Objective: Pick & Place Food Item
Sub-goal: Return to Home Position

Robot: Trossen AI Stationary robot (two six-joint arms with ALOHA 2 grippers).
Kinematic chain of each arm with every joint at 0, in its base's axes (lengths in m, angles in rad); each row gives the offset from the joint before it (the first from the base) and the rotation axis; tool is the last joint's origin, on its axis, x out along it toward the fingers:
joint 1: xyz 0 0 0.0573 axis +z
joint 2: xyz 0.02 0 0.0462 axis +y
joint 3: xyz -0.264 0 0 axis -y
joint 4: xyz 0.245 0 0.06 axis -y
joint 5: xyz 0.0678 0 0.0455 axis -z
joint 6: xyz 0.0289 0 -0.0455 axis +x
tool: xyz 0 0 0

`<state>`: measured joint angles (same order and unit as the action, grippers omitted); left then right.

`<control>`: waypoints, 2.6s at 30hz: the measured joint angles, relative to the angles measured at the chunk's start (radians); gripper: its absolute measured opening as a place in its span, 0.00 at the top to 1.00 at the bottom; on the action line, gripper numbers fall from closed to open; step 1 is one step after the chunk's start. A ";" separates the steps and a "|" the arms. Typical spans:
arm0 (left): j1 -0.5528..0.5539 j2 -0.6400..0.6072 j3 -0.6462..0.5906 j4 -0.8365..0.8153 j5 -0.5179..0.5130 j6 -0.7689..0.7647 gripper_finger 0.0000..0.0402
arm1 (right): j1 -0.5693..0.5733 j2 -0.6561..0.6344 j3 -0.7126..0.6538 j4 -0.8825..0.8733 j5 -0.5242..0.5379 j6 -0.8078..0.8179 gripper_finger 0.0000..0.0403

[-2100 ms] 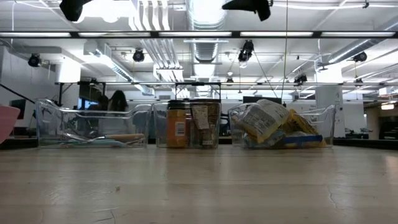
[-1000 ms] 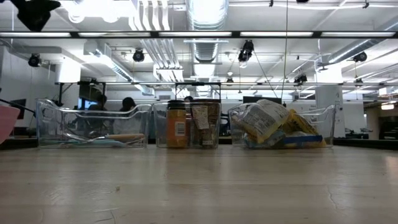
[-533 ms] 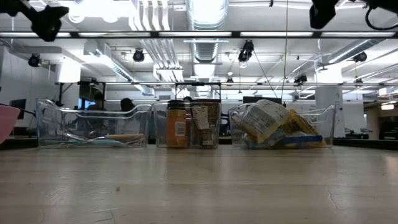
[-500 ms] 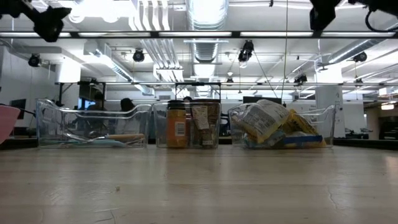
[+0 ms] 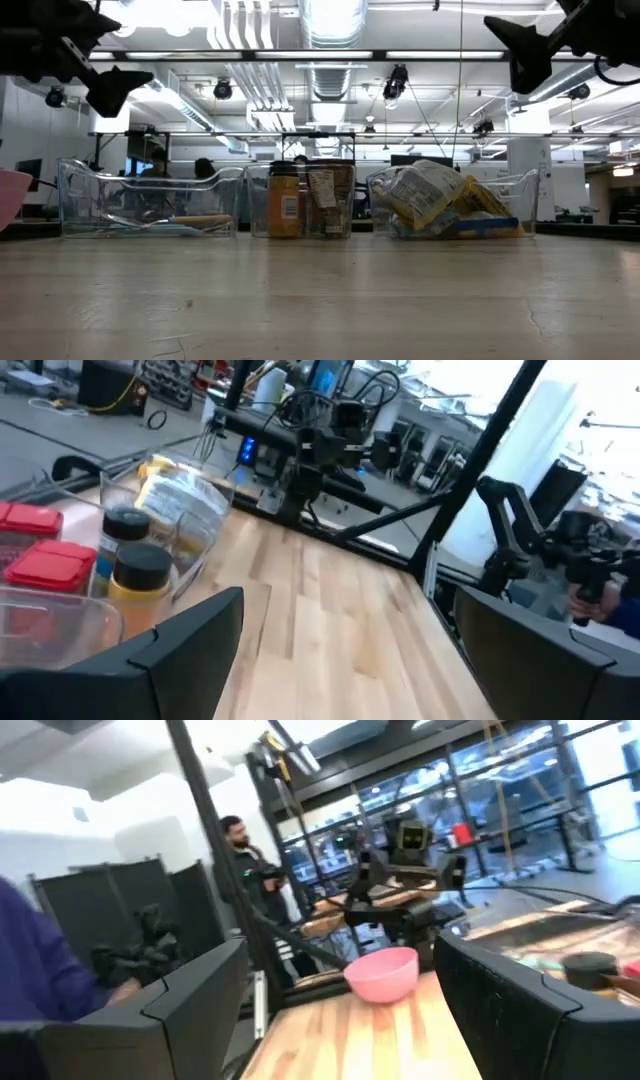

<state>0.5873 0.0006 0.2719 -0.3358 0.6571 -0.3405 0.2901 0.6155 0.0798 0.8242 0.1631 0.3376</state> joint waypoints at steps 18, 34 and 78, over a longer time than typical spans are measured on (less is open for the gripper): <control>-0.618 0.004 -0.162 0.150 -0.599 0.009 0.09 | 0.000 -0.001 -0.011 0.071 0.023 -0.062 0.22; -1.202 0.028 -0.190 0.129 -1.248 0.036 0.09 | -0.001 0.000 -0.056 0.029 0.020 -0.208 0.22; -1.200 0.029 -0.191 0.126 -1.233 0.132 0.09 | -0.002 -0.413 -0.071 -0.412 -0.131 -0.231 0.22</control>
<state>-0.6128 0.0299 0.0811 -0.2096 -0.5761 -0.2089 0.2878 0.2027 0.0090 0.4126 0.0318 0.1071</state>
